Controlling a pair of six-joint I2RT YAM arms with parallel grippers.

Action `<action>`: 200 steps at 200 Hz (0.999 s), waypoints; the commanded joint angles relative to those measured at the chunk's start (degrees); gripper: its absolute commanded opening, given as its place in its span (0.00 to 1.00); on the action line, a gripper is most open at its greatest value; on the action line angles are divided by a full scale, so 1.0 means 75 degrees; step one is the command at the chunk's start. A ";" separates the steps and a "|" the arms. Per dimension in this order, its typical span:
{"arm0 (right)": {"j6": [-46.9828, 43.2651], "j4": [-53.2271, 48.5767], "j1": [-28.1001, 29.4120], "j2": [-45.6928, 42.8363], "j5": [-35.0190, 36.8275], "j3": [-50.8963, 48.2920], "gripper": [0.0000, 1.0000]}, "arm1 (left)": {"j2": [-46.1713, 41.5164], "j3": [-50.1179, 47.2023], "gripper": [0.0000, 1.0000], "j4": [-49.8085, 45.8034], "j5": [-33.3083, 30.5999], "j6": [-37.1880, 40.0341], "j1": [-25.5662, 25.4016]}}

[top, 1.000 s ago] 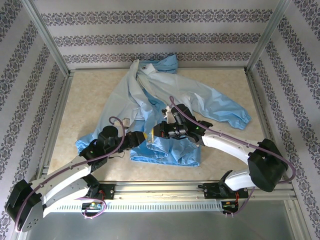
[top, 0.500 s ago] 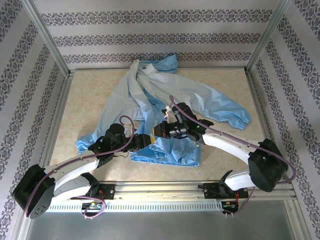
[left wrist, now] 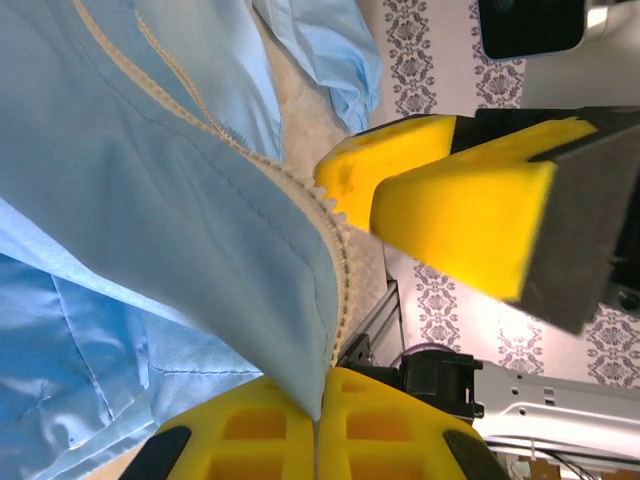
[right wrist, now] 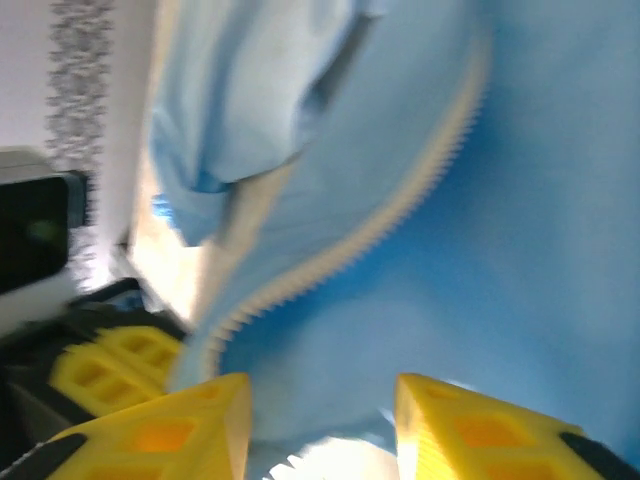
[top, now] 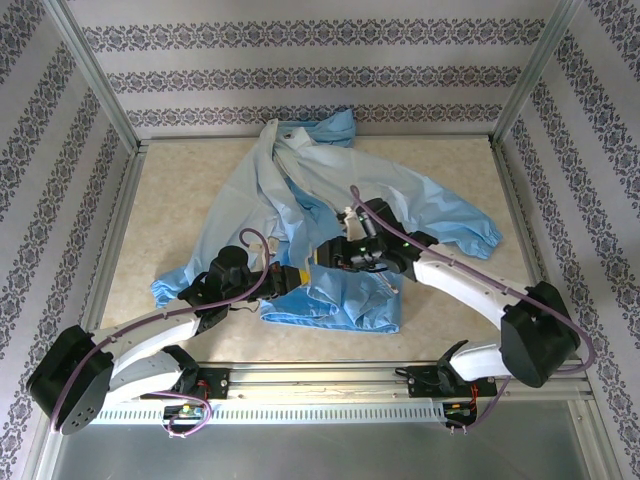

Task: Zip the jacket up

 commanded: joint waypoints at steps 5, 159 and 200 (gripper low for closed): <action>-0.1482 -0.2597 -0.0775 -0.0380 0.1321 0.0174 0.49 | -0.0252 -0.0096 0.00 -0.0522 -0.0457 0.0301 0.0099; -0.1940 -0.2491 -0.2005 -0.0452 0.2119 -0.1619 0.44 | -0.0533 -0.0060 0.00 -0.1305 -0.0761 0.0608 0.0178; -0.1943 -0.2660 -0.2002 0.0010 0.2514 -0.1594 0.56 | -0.0864 -0.0123 0.00 -0.1569 -0.0859 0.0654 0.0186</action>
